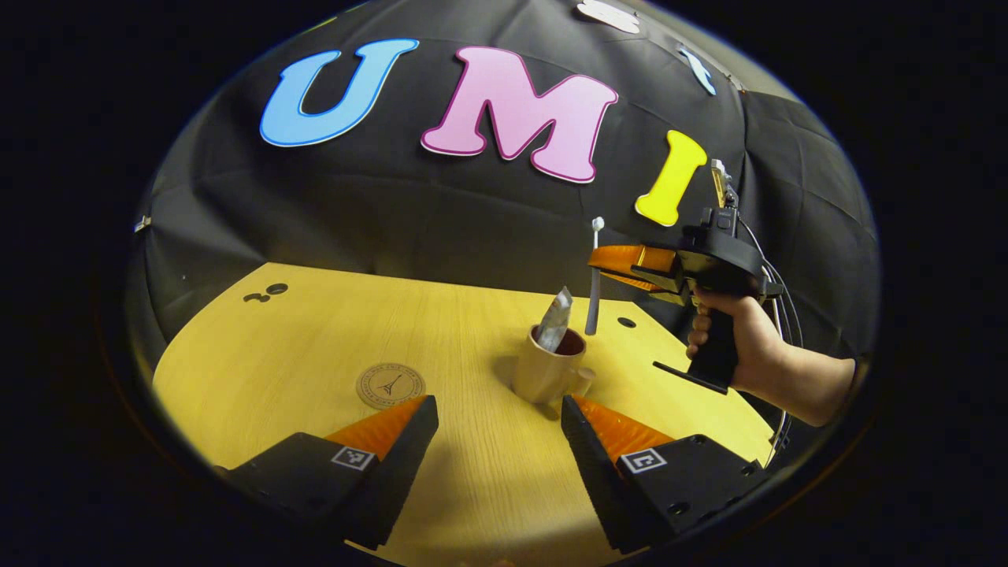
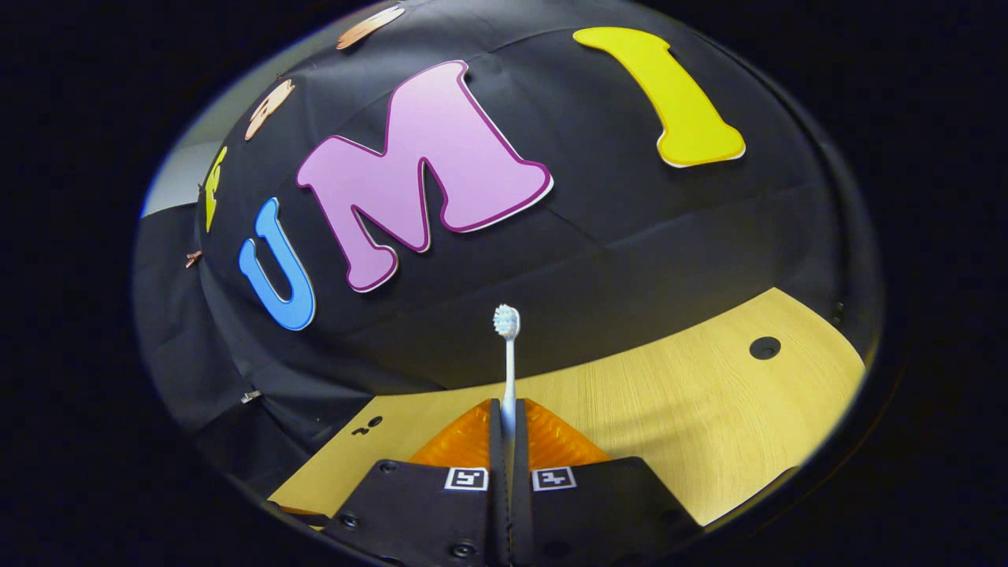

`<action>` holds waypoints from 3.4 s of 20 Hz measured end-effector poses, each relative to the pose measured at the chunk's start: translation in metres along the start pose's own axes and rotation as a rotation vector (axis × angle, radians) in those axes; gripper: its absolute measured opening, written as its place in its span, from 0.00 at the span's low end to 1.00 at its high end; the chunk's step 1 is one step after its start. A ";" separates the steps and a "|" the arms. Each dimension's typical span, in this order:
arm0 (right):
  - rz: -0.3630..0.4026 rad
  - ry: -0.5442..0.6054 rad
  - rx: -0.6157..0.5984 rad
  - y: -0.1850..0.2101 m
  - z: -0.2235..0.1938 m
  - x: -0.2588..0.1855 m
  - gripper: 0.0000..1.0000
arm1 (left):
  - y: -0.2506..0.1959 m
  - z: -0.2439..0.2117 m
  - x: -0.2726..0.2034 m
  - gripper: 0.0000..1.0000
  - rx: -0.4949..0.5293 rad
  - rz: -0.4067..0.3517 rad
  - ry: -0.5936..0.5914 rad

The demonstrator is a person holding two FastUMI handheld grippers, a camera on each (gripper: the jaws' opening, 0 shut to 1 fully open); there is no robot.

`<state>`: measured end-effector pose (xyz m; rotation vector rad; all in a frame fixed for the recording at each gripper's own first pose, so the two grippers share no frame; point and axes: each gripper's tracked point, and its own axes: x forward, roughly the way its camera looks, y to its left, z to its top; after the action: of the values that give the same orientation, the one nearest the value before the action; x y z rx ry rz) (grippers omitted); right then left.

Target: Put the toothbrush and toothpaste on the desktop into the cup, then pick up the cup and place it on the coaster on the desktop.

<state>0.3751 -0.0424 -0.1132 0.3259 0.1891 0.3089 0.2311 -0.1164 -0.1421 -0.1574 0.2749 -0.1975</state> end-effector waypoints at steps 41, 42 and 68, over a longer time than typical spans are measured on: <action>-0.127 0.486 -0.112 0.007 -0.068 -0.063 0.98 | 0.035 -0.041 -0.060 0.98 -0.077 0.188 0.083; -0.135 0.521 -0.111 0.006 -0.072 -0.062 0.98 | 0.036 -0.040 -0.065 0.98 -0.089 0.200 0.083; -0.371 1.108 -0.215 -0.011 -0.206 -0.048 1.00 | 0.143 -0.079 -0.175 0.96 -0.187 0.352 0.198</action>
<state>0.2853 -0.0095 -0.3025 -0.1307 1.2810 0.1091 0.0676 0.0495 -0.1990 -0.2718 0.5126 0.1637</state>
